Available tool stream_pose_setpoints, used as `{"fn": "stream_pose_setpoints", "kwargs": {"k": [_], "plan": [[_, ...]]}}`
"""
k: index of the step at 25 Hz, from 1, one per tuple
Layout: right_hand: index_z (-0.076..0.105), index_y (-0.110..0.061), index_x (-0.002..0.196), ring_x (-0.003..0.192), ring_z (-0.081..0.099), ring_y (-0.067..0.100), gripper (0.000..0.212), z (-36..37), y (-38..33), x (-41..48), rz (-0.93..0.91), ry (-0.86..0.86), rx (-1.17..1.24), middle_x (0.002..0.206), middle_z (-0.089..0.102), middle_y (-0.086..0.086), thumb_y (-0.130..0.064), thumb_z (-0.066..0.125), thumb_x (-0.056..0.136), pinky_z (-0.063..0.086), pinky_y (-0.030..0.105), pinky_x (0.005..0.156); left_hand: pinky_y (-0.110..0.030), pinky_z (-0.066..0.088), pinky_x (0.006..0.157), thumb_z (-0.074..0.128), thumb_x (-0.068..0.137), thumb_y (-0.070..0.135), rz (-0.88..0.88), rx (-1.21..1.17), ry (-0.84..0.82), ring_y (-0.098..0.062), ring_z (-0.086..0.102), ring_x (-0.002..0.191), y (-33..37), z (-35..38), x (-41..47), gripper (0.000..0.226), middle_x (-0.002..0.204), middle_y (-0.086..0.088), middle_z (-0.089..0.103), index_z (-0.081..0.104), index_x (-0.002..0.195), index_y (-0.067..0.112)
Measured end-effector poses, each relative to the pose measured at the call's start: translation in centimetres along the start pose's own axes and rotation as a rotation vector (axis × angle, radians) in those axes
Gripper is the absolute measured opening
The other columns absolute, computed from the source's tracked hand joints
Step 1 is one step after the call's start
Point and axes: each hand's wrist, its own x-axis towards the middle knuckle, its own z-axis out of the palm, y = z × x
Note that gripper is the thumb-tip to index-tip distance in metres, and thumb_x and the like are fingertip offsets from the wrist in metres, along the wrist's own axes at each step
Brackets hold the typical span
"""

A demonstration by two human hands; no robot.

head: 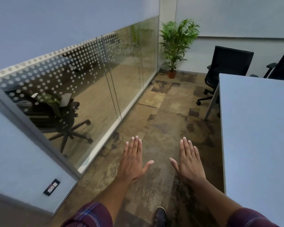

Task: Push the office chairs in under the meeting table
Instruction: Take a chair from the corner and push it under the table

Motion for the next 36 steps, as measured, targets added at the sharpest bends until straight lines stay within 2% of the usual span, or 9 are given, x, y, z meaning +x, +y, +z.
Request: {"fn": "stream_pose_setpoints", "kwargs": {"k": [3, 7, 9, 18, 21, 25, 29, 33, 36], "plan": [[-0.017, -0.009, 0.166, 0.162, -0.023, 0.026, 0.092, 1.5, 1.9, 7.0, 0.044, -0.005, 0.030, 0.174, -0.026, 0.010, -0.074, 0.010, 0.106, -0.012, 0.043, 0.131, -0.053, 0.000, 0.133, 0.021, 0.105, 0.084, 0.030, -0.016, -0.005, -0.032, -0.008, 0.168, -2.0, 1.5, 8.0, 0.107, 0.180, -0.018, -0.006, -0.001, 0.170, 0.001], [-0.005, -0.008, 0.168, 0.165, -0.009, 0.030, 0.093, 2.3, 4.6, 16.3, 0.070, 0.034, 0.006, 0.177, -0.014, 0.012, -0.075, 0.011, 0.107, -0.013, 0.041, 0.130, -0.051, 0.002, 0.132, 0.025, 0.106, 0.082, 0.099, 0.021, 0.053, -0.035, 0.007, 0.168, -3.9, 2.8, 18.8, 0.106, 0.180, -0.020, 0.007, 0.012, 0.170, -0.002], [-0.004, -0.008, 0.168, 0.165, -0.007, 0.030, 0.093, 2.1, 5.8, 21.2, 0.085, 0.005, 0.013, 0.178, -0.011, 0.012, -0.075, 0.013, 0.107, -0.014, 0.040, 0.129, -0.051, 0.001, 0.133, 0.024, 0.105, 0.082, 0.106, -0.020, 0.034, -0.034, 0.003, 0.168, -4.4, 2.9, 24.4, 0.106, 0.180, -0.018, 0.005, 0.010, 0.170, 0.000], [0.003, -0.007, 0.170, 0.165, -0.005, 0.030, 0.093, 4.5, 13.2, 43.1, 0.181, 0.069, -0.046, 0.179, -0.005, 0.012, -0.074, 0.019, 0.108, -0.008, 0.040, 0.130, -0.052, 0.000, 0.133, 0.021, 0.105, 0.083, 0.224, -0.031, 0.056, -0.033, -0.002, 0.168, -7.8, 7.9, 51.3, 0.107, 0.180, -0.018, 0.001, 0.007, 0.170, 0.000], [0.001, -0.008, 0.170, 0.165, -0.006, 0.030, 0.093, 5.5, 15.7, 50.7, 0.247, 0.052, -0.067, 0.178, -0.010, 0.012, -0.074, 0.018, 0.107, -0.009, 0.040, 0.130, -0.051, -0.002, 0.133, 0.026, 0.105, 0.083, 0.280, -0.047, 0.053, -0.031, -0.004, 0.168, -9.0, 10.1, 60.2, 0.107, 0.181, -0.018, 0.002, 0.006, 0.171, 0.001], [-0.011, -0.012, 0.168, 0.164, -0.015, 0.027, 0.092, 4.8, 18.9, 61.7, 0.340, 0.100, -0.062, 0.175, -0.023, 0.008, -0.077, 0.009, 0.105, -0.012, 0.041, 0.129, -0.052, -0.001, 0.134, 0.024, 0.105, 0.083, 0.381, -0.075, 0.063, -0.029, -0.009, 0.168, -9.8, 10.8, 73.3, 0.106, 0.181, -0.018, -0.001, 0.002, 0.170, 0.002], [-0.010, -0.010, 0.168, 0.164, -0.015, 0.028, 0.092, 4.2, 22.1, 70.7, 0.392, 0.100, -0.072, 0.177, -0.017, 0.011, -0.075, 0.014, 0.107, -0.009, 0.042, 0.130, -0.052, -0.003, 0.134, 0.018, 0.105, 0.084, 0.436, -0.086, 0.047, -0.028, -0.014, 0.168, -9.1, 10.8, 84.5, 0.107, 0.180, -0.017, -0.008, -0.003, 0.170, 0.002], [-0.002, -0.007, 0.170, 0.165, -0.007, 0.030, 0.093, 4.6, 27.5, 78.0, 0.458, 0.094, -0.089, 0.178, -0.009, 0.013, -0.073, 0.020, 0.108, -0.010, 0.041, 0.129, -0.053, 0.000, 0.133, 0.022, 0.106, 0.082, 0.502, -0.087, 0.048, -0.031, -0.008, 0.168, -7.0, 12.2, 94.6, 0.106, 0.180, -0.018, -0.001, 0.003, 0.170, 0.000], [-0.006, -0.010, 0.169, 0.164, -0.011, 0.030, 0.092, 5.4, 32.2, 83.0, 0.501, 0.090, -0.093, 0.177, -0.014, 0.011, -0.075, 0.016, 0.108, -0.008, 0.042, 0.129, -0.051, -0.003, 0.133, 0.021, 0.106, 0.082, 0.534, -0.070, 0.061, -0.030, -0.011, 0.168, -5.3, 13.9, 102.1, 0.106, 0.180, -0.018, -0.005, 0.000, 0.170, 0.001]]}}
